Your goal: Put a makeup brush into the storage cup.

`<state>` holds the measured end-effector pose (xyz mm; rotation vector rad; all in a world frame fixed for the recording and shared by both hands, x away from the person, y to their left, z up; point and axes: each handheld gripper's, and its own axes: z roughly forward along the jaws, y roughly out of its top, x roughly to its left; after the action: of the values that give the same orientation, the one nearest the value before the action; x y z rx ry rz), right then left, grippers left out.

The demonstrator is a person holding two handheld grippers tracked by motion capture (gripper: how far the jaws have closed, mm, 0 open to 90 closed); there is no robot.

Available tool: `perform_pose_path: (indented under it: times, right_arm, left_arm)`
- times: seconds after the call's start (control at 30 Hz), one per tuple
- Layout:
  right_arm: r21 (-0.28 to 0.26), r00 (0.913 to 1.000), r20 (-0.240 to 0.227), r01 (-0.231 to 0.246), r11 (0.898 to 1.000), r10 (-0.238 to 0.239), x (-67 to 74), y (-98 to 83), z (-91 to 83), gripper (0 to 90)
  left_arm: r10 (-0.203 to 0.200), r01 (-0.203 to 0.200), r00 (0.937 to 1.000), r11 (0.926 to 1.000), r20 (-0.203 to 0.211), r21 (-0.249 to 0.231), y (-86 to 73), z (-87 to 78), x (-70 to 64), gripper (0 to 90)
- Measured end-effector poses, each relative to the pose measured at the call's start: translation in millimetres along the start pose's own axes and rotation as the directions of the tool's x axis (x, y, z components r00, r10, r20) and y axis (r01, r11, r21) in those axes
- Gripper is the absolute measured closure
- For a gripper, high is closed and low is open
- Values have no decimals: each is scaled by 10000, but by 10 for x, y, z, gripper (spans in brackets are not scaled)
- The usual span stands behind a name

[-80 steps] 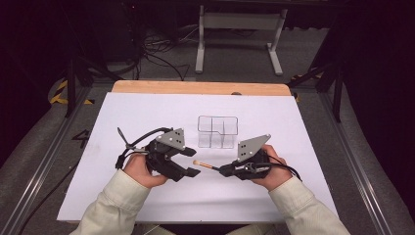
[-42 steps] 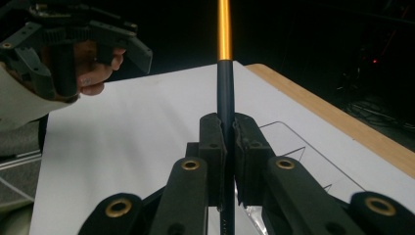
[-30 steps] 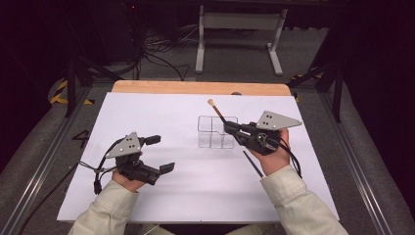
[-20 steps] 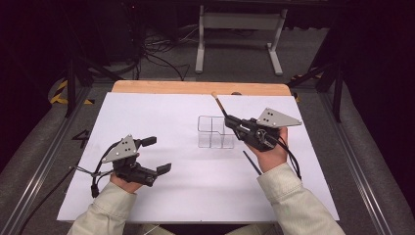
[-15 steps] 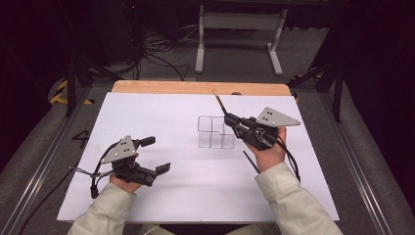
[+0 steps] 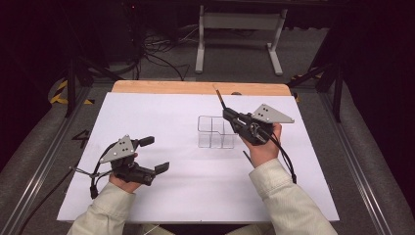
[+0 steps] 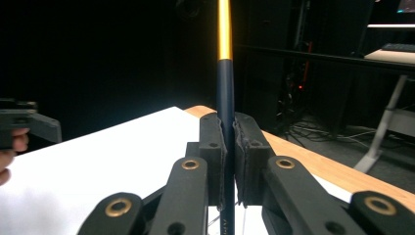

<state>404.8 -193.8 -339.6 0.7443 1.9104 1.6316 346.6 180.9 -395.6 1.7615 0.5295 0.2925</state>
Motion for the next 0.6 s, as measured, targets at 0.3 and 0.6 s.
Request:
perform_pose_path:
  times: [0.3, 0.6]
  right_arm:
    - [-152, 9995, 269, -179, 9997, 183, -11, 1, 89, 836]
    - [-260, 9991, 233, -357, 9990, 363, -4, -50, 214, 836]
  left_arm:
    - [36, -36, 10000, 10000, 27, 20, 1, 6, -7, 0]
    - [67, -68, 9999, 9999, 95, 103, 1, 9, -16, 0]
